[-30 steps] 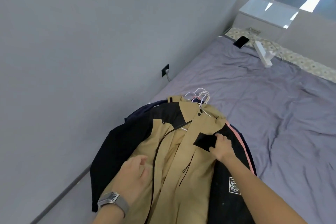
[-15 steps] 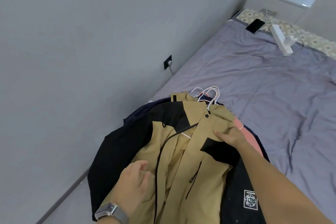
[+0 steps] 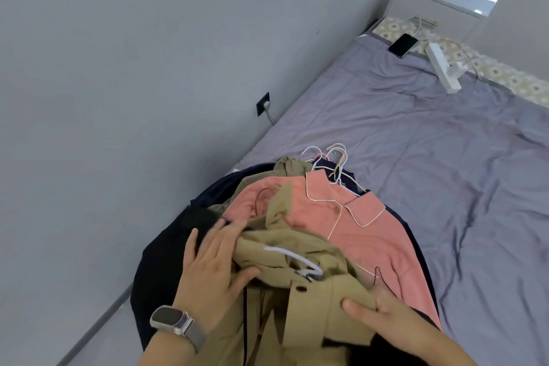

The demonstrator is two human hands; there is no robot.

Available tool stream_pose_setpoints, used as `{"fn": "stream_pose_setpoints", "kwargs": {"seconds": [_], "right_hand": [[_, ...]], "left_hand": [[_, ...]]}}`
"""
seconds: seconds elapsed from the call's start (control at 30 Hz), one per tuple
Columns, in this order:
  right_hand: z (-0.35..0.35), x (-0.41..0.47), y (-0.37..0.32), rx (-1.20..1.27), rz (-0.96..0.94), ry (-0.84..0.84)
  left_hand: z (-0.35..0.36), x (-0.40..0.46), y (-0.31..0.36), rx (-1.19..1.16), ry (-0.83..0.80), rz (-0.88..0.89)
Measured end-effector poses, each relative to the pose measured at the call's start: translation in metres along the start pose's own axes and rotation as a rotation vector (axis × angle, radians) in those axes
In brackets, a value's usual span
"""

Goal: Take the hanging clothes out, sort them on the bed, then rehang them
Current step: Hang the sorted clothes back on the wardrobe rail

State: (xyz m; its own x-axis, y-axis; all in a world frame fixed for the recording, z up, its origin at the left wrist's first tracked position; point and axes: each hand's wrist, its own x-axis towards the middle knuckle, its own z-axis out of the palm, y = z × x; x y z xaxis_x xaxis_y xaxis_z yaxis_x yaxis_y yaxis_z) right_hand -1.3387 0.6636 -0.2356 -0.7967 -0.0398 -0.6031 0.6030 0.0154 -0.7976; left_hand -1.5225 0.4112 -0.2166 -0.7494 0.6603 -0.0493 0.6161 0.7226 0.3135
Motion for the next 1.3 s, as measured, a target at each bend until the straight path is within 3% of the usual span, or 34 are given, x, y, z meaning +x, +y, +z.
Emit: {"fn": "stream_pose_setpoints", "kwargs": {"seconds": [0.1, 0.17, 0.23, 0.3, 0.47, 0.57, 0.77, 0.83, 0.97, 1.1, 1.3], "right_hand": [[-0.012, -0.010, -0.012, 0.043, 0.047, -0.034], [-0.024, 0.002, -0.019, 0.028, 0.028, 0.201], [-0.051, 0.033, -0.012, -0.137, -0.023, 0.560], [-0.088, 0.075, 0.003, -0.339, -0.003, 0.736], [-0.147, 0.155, 0.026, -0.617, 0.494, 0.511], [-0.146, 0.175, 0.034, -0.657, 0.572, 0.378], [-0.144, 0.180, 0.069, -0.616, 0.701, 0.523], [-0.153, 0.185, 0.082, -0.507, 0.622, 0.601], [-0.128, 0.170, 0.059, -0.206, 0.398, 0.583], [-0.084, 0.118, 0.022, -0.343, 0.161, 0.588], [-0.006, 0.016, 0.007, -0.416, 0.105, 0.291]], "left_hand": [[-0.003, 0.009, 0.006, -0.085, -0.147, 0.017], [-0.001, 0.009, 0.013, -0.157, -0.219, -0.065], [0.005, 0.008, 0.018, -0.190, -0.192, -0.142], [0.012, 0.006, 0.023, -0.196, -0.180, -0.180], [0.022, 0.010, 0.028, -0.154, -0.229, -0.232], [0.024, 0.007, 0.024, -0.174, -0.206, -0.232], [0.024, -0.004, 0.017, -0.254, -0.246, -0.217], [0.021, -0.007, 0.016, -0.269, -0.261, -0.225], [0.021, -0.013, 0.011, -0.276, -0.302, -0.236], [0.018, -0.020, 0.015, -0.247, -0.274, -0.236], [-0.002, -0.043, 0.014, -0.260, -0.191, -0.174]]}}
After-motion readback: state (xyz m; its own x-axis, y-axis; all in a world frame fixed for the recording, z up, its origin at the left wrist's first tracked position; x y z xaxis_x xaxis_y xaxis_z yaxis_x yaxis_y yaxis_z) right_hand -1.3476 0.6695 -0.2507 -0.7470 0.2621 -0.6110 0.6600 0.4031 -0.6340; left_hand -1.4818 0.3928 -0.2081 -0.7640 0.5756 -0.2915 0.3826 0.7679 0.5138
